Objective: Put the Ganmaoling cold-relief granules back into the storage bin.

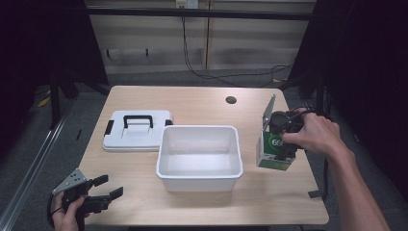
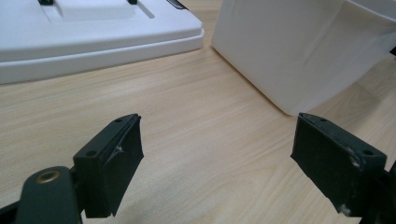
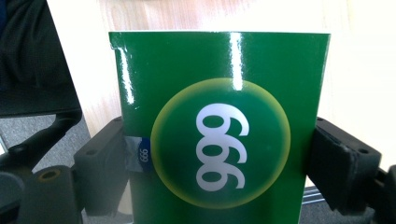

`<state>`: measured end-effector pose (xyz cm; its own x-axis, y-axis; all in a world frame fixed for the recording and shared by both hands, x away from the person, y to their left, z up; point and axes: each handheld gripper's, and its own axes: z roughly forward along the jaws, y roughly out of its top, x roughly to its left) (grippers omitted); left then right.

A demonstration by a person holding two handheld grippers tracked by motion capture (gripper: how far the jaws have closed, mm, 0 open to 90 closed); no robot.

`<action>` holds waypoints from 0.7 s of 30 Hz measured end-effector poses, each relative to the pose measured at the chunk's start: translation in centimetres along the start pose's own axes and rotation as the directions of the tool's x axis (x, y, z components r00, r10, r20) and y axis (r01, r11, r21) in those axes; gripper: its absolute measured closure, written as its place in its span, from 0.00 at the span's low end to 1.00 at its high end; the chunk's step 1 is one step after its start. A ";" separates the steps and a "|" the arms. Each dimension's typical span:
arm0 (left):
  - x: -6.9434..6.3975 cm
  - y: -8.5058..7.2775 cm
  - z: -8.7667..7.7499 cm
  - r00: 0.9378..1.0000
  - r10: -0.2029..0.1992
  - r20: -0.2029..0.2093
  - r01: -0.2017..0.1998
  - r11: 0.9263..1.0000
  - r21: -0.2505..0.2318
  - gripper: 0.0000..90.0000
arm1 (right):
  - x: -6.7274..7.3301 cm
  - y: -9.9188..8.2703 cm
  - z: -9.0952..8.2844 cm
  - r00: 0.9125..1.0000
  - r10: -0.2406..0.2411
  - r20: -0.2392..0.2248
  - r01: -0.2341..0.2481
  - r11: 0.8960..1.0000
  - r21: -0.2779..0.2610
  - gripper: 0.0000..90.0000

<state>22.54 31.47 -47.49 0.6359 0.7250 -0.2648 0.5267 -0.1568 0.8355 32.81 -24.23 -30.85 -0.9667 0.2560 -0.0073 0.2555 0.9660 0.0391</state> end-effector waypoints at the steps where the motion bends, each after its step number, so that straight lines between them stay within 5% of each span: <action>1: 0.0 0.0 0.0 1.000 0.000 0.000 0.000 1.000 0.000 0.18 | 0.0 0.0 0.0 1.000 0.000 0.000 0.000 1.000 0.000 0.18; 21: 0.0 0.0 0.0 1.000 -0.001 -0.003 0.001 1.000 -0.002 0.18 | 0.6 0.3 -4.2 0.999 -0.018 0.036 0.018 1.000 -0.006 0.18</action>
<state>22.52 31.45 -47.47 0.6340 0.7269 -0.2640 0.5261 -0.1552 0.8361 32.25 -23.93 -26.67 -0.9698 0.2398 -0.0436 0.2379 0.9703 0.0447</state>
